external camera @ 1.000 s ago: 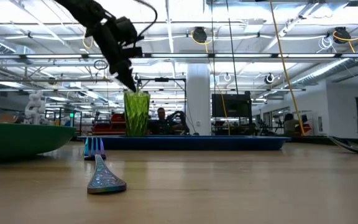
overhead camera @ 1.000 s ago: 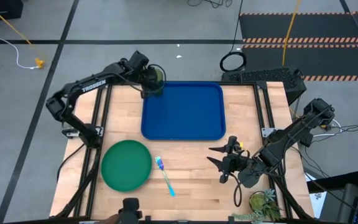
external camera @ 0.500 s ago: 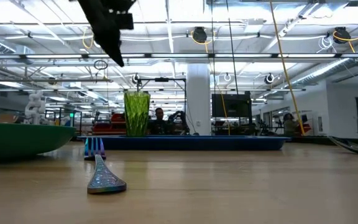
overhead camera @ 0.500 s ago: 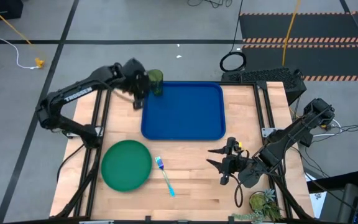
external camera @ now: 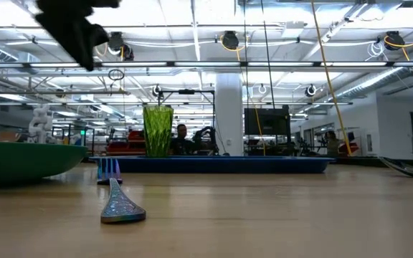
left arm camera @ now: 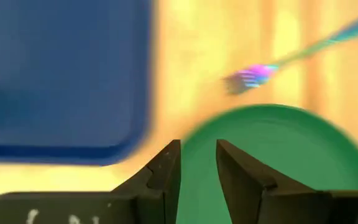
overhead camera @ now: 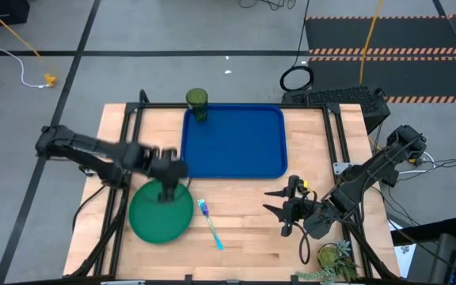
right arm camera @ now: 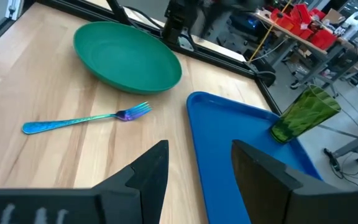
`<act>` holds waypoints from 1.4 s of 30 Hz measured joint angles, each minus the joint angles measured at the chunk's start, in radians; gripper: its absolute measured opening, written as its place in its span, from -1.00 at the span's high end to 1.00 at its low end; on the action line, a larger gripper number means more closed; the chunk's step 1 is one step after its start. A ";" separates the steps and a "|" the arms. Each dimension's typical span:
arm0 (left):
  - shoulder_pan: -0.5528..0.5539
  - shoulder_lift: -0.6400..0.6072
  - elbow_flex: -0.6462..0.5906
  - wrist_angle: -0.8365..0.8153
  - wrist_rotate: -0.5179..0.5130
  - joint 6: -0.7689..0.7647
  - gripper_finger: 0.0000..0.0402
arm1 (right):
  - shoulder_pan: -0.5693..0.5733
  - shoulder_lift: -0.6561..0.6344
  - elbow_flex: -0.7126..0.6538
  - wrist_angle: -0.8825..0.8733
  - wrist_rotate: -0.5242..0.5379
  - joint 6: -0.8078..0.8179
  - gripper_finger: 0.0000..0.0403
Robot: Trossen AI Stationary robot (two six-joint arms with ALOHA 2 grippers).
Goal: Pick and place plate/cup/fork/spoon on tray
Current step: Put the green plate to the bottom right of the green cup on the blue serving tray
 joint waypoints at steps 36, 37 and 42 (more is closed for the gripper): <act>-0.839 0.524 0.145 -0.009 -0.212 -0.961 0.48 | -0.002 0.000 0.000 0.000 0.003 0.011 0.17; -0.842 0.533 0.145 -0.007 -0.212 -0.970 0.48 | -0.002 0.000 0.000 0.001 0.003 0.013 0.17; -0.850 0.541 0.147 -0.006 -0.207 -1.025 0.48 | -0.002 0.000 0.000 0.001 -0.017 0.014 0.17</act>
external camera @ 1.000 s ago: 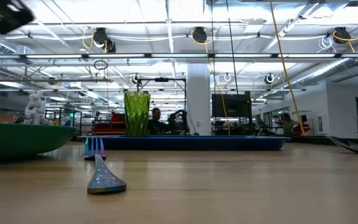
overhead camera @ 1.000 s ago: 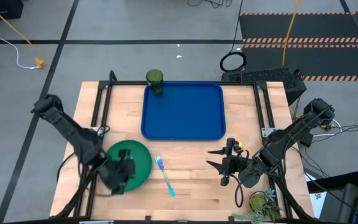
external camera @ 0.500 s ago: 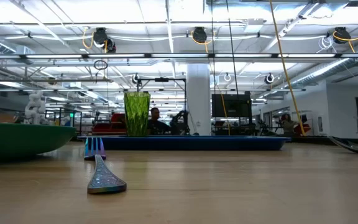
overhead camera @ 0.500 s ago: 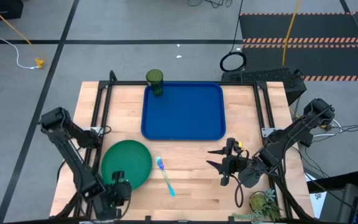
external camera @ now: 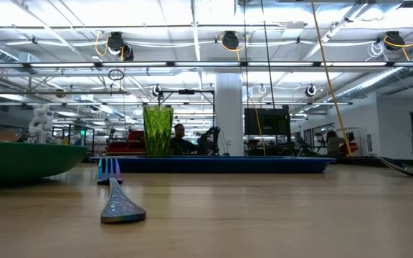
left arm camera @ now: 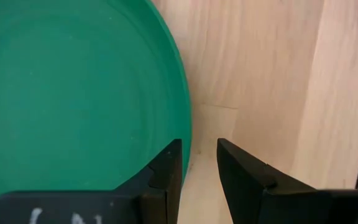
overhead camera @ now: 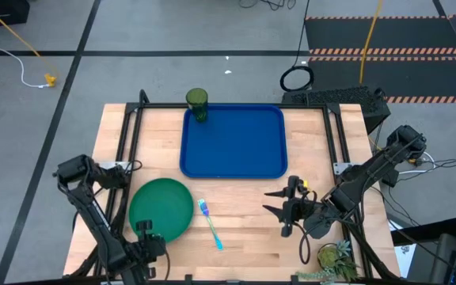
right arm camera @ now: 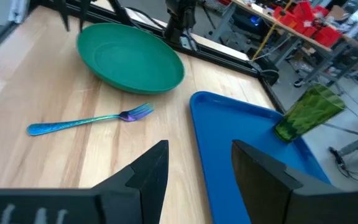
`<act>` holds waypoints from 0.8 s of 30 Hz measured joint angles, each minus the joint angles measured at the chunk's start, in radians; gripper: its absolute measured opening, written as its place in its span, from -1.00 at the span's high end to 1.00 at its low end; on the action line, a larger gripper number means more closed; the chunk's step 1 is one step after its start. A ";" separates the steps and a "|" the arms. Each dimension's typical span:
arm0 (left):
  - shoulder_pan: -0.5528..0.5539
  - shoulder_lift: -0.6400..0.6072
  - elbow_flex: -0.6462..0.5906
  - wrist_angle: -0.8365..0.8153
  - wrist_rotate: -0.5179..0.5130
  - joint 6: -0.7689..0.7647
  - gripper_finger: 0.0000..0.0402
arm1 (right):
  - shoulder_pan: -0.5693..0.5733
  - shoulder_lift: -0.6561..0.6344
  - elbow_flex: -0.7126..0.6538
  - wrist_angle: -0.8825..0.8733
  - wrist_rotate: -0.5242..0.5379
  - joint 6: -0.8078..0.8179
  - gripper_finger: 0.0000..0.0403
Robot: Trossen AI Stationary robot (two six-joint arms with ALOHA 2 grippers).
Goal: Pick and place plate/cup/fork/spoon on tray
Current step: Put the green plate to the bottom right of the green cup on the blue serving tray
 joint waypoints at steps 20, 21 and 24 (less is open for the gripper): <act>-0.010 0.000 -0.084 0.059 0.009 0.108 0.48 | 0.000 0.000 0.000 0.018 -0.006 -0.029 0.17; -0.010 0.000 -0.093 0.079 0.010 0.115 0.48 | 0.000 0.000 0.000 0.017 -0.006 -0.029 0.17; -0.010 0.000 -0.111 0.107 0.010 0.128 0.49 | 0.000 0.000 0.000 0.018 -0.006 -0.029 0.17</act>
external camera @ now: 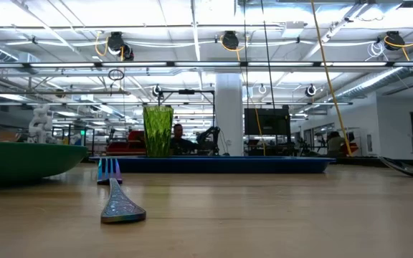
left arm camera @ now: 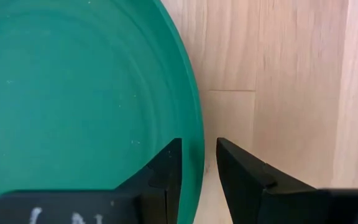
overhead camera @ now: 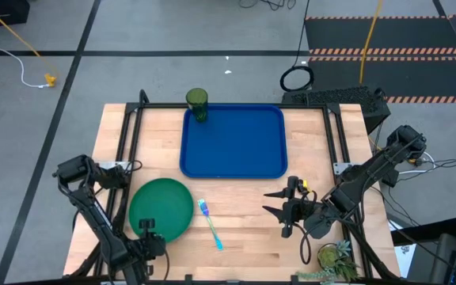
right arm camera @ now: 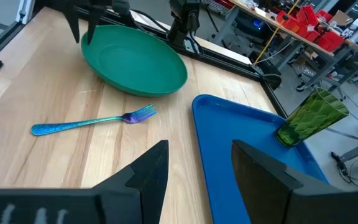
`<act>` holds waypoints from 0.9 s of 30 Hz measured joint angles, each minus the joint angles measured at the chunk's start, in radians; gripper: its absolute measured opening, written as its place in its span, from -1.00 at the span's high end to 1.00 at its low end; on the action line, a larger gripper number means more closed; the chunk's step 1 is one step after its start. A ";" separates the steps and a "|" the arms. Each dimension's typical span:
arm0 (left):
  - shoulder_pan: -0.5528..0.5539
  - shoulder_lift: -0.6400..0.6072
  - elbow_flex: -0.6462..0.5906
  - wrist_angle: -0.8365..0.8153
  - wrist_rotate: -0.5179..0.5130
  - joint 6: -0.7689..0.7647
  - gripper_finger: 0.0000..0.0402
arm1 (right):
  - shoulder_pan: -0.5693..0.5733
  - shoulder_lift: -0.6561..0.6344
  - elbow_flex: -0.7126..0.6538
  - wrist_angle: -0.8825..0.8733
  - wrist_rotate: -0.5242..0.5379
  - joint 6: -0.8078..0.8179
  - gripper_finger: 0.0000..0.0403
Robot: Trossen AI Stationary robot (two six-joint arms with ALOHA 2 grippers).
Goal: Pick and place plate/cup/fork/spoon on tray
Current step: Put the green plate to the bottom right of the green cup on the blue serving tray
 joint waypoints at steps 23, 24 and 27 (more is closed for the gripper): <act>0.109 -0.040 0.017 -0.066 0.005 0.320 0.93 | -0.054 0.095 0.043 0.274 -0.113 -0.158 0.17; 0.120 -0.049 0.024 -0.066 0.005 0.353 0.93 | -0.064 0.109 0.058 0.270 -0.134 -0.158 0.17; 0.149 -0.078 0.057 -0.082 0.009 0.444 0.96 | -0.086 0.152 0.110 0.267 -0.185 -0.162 0.17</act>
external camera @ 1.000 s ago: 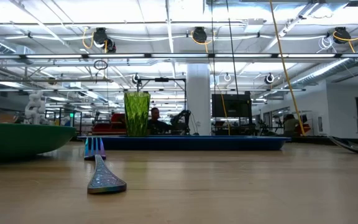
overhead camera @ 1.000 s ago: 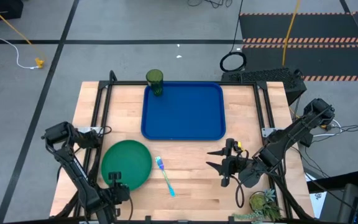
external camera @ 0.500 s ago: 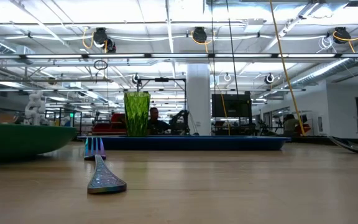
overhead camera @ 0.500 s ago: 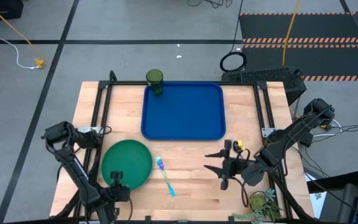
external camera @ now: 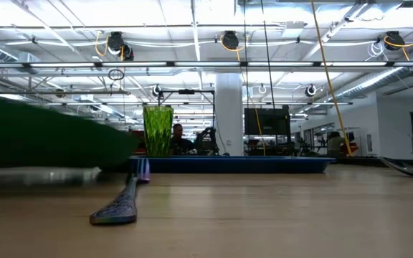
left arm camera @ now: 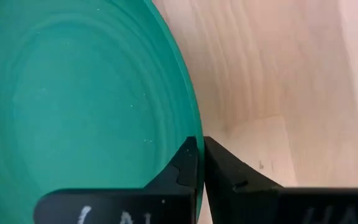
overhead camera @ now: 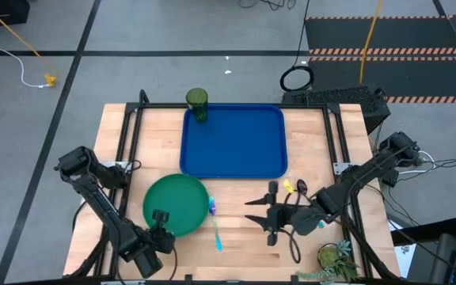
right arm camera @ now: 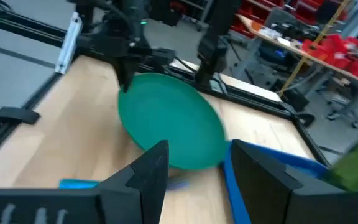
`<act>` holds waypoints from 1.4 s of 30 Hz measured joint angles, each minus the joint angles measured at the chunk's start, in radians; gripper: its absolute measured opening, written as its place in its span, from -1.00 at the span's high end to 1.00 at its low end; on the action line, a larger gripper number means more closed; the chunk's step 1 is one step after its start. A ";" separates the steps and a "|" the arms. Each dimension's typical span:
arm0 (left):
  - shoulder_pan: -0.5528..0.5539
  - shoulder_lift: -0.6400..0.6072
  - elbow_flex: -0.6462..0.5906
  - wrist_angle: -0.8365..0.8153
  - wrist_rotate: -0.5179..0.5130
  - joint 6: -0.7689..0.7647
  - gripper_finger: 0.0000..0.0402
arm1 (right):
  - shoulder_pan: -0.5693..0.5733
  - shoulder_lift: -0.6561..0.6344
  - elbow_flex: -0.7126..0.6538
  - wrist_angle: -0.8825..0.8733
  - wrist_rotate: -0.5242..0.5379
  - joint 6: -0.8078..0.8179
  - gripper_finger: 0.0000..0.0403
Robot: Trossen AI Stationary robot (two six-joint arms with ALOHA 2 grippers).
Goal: Pick and place plate/cup/fork/spoon on tray
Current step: Put the green plate to the bottom right of the green cup on the blue serving tray
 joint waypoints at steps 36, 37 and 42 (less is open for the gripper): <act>0.238 -0.050 0.153 -0.076 -0.215 0.718 0.93 | -0.174 0.369 0.494 -0.554 -0.331 -0.054 0.17; 0.241 -0.050 0.153 -0.078 -0.221 0.725 0.92 | -0.178 0.370 0.493 -0.555 -0.361 -0.051 0.17; 0.265 -0.050 0.153 -0.078 -0.222 0.728 0.96 | -0.192 0.369 0.491 -0.558 -0.438 -0.025 0.17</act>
